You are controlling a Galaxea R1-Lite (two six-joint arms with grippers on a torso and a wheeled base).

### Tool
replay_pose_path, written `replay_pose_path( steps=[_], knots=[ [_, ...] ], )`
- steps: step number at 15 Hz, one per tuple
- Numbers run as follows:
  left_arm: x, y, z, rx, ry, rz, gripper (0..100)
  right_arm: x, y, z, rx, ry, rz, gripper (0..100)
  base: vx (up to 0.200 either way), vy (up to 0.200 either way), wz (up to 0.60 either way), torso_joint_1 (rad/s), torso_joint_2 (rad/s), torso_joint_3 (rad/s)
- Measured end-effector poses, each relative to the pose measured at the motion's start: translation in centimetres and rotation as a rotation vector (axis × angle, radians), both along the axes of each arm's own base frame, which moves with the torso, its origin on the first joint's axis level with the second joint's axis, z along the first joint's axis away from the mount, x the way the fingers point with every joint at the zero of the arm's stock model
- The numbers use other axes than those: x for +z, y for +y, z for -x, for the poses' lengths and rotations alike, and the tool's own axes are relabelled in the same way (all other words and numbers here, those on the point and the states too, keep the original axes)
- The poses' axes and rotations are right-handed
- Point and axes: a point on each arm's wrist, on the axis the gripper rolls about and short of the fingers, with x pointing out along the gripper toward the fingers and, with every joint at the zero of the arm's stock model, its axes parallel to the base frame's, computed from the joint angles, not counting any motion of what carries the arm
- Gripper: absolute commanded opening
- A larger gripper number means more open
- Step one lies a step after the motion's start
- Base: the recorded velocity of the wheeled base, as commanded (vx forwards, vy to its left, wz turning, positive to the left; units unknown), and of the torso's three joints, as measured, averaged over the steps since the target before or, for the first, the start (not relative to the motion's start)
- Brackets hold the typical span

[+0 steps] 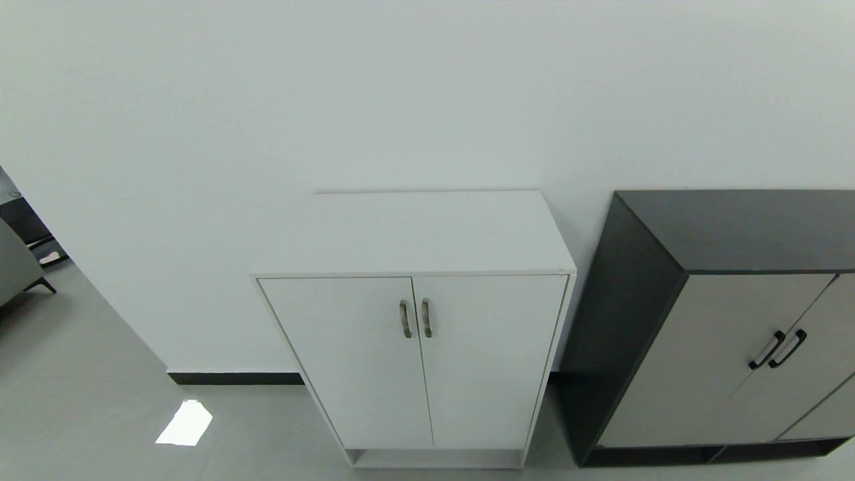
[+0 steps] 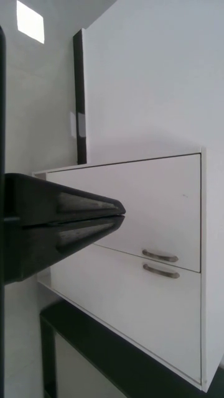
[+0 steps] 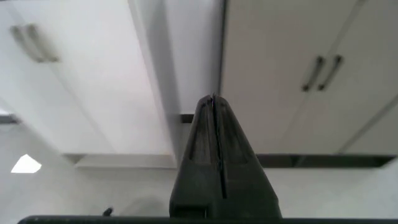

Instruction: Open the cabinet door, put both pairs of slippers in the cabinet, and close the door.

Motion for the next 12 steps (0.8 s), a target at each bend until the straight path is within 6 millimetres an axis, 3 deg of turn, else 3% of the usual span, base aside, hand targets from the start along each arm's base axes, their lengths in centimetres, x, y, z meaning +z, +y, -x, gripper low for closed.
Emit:
replay_pose_path(
  steps=[12],
  knots=[
    [0.0, -0.01, 0.0, -0.004, 0.0, -0.007, 0, -0.19, -0.02, 0.69, 0.03, -0.092, -0.032, 0, 0.0, 0.0, 0.0, 0.0, 0.0, 0.0]
  ],
)
